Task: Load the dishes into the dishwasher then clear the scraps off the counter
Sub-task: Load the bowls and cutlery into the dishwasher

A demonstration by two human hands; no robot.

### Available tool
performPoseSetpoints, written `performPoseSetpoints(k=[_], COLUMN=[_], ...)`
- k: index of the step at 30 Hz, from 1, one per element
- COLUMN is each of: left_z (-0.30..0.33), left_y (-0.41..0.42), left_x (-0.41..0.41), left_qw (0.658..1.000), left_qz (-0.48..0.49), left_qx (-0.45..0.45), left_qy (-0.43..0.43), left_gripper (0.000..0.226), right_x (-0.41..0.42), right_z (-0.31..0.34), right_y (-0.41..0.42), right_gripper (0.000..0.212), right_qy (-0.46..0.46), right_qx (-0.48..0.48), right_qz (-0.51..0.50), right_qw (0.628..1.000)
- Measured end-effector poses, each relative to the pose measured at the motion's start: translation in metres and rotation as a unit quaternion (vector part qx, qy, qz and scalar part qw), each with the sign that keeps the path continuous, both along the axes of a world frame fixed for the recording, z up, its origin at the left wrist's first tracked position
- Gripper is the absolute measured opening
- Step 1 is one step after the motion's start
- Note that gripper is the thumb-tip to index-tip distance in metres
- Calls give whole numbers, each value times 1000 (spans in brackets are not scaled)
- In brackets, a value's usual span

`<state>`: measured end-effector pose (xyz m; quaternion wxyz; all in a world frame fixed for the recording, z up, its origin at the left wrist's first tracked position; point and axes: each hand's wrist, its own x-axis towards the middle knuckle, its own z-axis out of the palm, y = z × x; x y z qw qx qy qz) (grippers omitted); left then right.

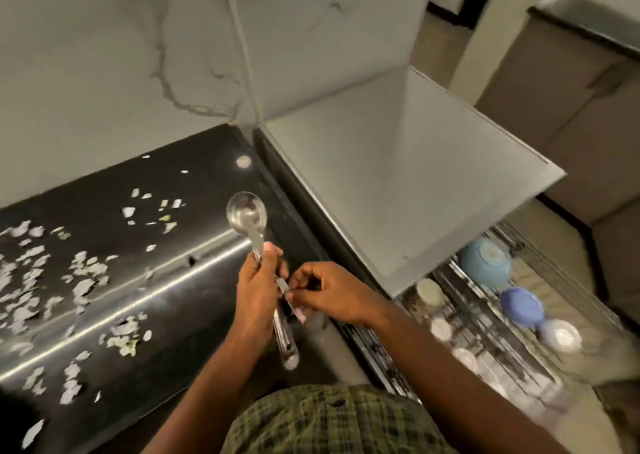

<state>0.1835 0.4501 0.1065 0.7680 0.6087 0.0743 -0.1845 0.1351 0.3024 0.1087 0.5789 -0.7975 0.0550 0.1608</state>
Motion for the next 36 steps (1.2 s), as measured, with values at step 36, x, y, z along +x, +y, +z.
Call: performPoseSetpoints(k=[36], left_z=[-92], left_y=[-289], left_x=[-136], left_qw=[677], left_qz=[-669], left_qx=[301], left_qy=[-58], left_gripper=[24], right_x=[-287], right_z=[-258], right_y=[-319], right_gripper=[32], right_qy=[239], right_qx=[-252], right_qz=[-237], right_qw=[907])
